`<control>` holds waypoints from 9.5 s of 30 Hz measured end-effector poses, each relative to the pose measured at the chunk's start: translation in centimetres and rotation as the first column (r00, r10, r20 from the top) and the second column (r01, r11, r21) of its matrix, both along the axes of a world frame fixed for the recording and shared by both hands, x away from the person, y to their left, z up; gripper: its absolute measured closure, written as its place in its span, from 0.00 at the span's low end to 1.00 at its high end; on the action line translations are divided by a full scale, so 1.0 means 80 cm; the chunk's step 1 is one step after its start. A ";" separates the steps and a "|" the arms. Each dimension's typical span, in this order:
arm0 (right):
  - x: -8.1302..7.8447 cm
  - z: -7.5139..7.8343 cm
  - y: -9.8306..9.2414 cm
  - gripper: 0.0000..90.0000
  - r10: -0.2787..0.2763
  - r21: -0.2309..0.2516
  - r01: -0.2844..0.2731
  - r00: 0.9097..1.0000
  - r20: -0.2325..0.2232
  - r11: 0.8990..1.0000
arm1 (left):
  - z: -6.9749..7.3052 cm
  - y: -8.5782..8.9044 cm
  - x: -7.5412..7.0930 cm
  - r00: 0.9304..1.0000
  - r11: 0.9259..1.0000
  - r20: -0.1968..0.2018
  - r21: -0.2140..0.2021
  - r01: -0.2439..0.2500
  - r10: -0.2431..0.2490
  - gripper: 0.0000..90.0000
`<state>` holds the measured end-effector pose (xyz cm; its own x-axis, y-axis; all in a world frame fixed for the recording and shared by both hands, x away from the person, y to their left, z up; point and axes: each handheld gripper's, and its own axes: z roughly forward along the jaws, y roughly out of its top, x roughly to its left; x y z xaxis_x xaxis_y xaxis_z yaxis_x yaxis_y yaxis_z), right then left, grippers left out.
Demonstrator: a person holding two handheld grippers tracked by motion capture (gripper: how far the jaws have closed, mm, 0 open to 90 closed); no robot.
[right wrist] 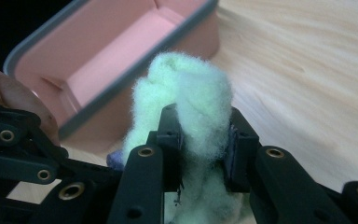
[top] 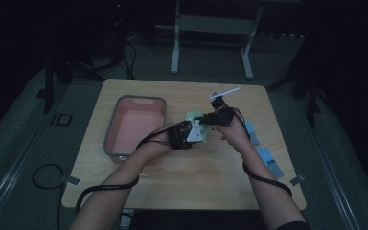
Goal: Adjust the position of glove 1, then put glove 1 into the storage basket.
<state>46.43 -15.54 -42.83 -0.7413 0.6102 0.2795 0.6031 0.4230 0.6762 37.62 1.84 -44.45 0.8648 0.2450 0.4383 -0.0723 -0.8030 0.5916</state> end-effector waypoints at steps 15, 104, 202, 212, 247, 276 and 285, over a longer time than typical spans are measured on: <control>0.006 0.031 0.083 0.80 0.074 -0.002 -0.074 0.997 0.034 0.997 | 0.024 0.074 -0.005 0.997 0.997 0.031 0.035 -0.070 0.069 0.83; -0.042 -0.019 -0.039 0.15 0.094 -0.003 -0.094 0.988 0.125 0.996 | -0.023 0.042 -0.018 0.948 0.974 -0.297 -0.153 -0.164 0.114 0.04; -0.099 -0.090 -0.059 0.97 -0.345 -0.102 0.359 0.929 0.131 0.928 | -0.136 0.029 -0.085 0.947 0.954 -0.309 -0.249 -0.166 0.085 0.04; -0.083 -0.130 -0.061 0.87 -0.362 -0.158 0.368 0.930 0.066 0.916 | -0.137 0.030 -0.084 0.949 0.956 -0.303 -0.245 -0.161 0.082 0.04; -0.103 -0.080 -0.221 0.66 -0.119 -0.189 0.162 0.968 0.220 0.969 | -0.138 0.027 -0.085 0.954 0.962 -0.289 -0.226 -0.152 0.083 0.04; -0.129 -0.132 -0.289 0.92 -0.145 -0.322 0.182 0.980 0.134 0.929 | -0.140 0.025 -0.088 0.959 0.969 -0.275 -0.213 -0.128 0.067 0.04; -0.125 -0.102 -0.275 0.95 -0.286 -0.241 0.319 0.944 0.164 0.917 | -0.139 0.025 -0.088 0.960 0.968 -0.273 -0.216 -0.130 0.068 0.04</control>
